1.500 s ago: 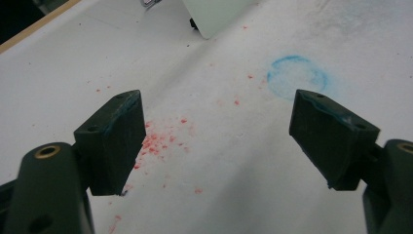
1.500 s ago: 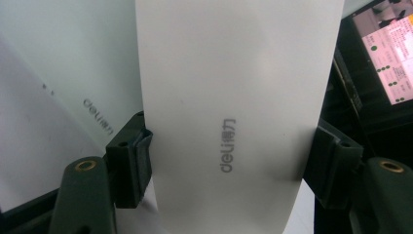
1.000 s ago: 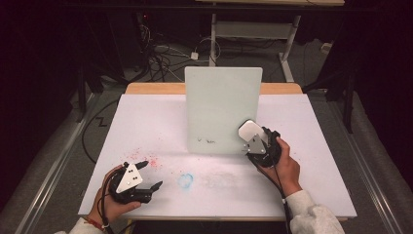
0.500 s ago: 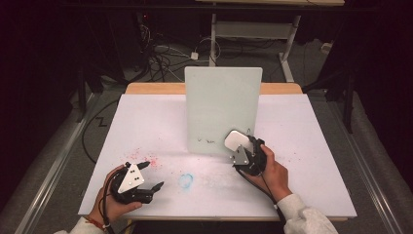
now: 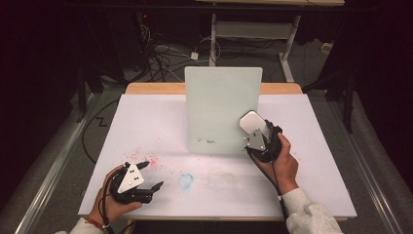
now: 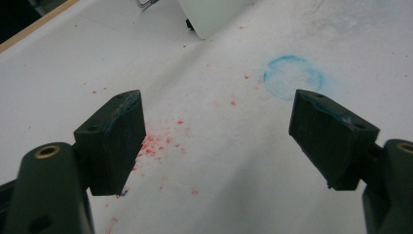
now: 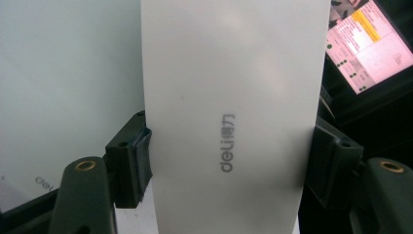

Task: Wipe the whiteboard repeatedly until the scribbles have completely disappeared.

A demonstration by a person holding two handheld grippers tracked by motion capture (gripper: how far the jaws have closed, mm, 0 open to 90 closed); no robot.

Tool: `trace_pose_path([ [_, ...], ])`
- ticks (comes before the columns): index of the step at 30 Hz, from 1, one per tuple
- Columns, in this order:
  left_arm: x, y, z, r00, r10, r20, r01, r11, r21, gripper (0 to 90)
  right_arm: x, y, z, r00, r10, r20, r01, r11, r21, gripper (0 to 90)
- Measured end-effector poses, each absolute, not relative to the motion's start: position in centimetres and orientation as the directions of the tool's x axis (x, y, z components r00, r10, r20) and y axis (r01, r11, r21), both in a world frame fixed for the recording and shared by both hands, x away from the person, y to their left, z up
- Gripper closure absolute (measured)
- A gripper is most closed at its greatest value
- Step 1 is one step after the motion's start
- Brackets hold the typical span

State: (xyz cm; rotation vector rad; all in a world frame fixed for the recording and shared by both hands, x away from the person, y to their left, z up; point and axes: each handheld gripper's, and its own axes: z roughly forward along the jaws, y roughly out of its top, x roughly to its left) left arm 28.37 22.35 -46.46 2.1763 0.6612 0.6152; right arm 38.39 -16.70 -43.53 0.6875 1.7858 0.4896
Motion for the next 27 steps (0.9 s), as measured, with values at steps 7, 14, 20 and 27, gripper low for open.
trace_pose_path([
  [7, 28.4, 22.4, -46.5, 0.747, 0.629, 0.213, 0.259, -0.572, 0.778, 20.8, 38.5, -15.6, -43.1, -0.231, 0.691, -0.685, 0.185, 0.722, 0.667, 31.1],
  [14, 28.3, 22.5, -46.4, 0.748, 0.626, 0.219, 0.254, -0.575, 0.778, 20.7, 38.0, -15.9, -45.1, -0.300, 0.696, -0.653, 0.207, 0.715, 0.668, 31.0],
  [20, 28.3, 22.3, -46.4, 0.752, 0.623, 0.218, 0.252, -0.576, 0.777, 20.5, 37.2, -14.1, -47.5, -0.373, 0.615, -0.694, 0.187, 0.783, 0.593, 31.0],
  [27, 28.4, 22.2, -46.5, 0.753, 0.621, 0.219, 0.253, -0.580, 0.774, 20.5, 36.7, -10.1, -48.8, -0.398, 0.484, -0.779, 0.089, 0.866, 0.492, 30.9],
])
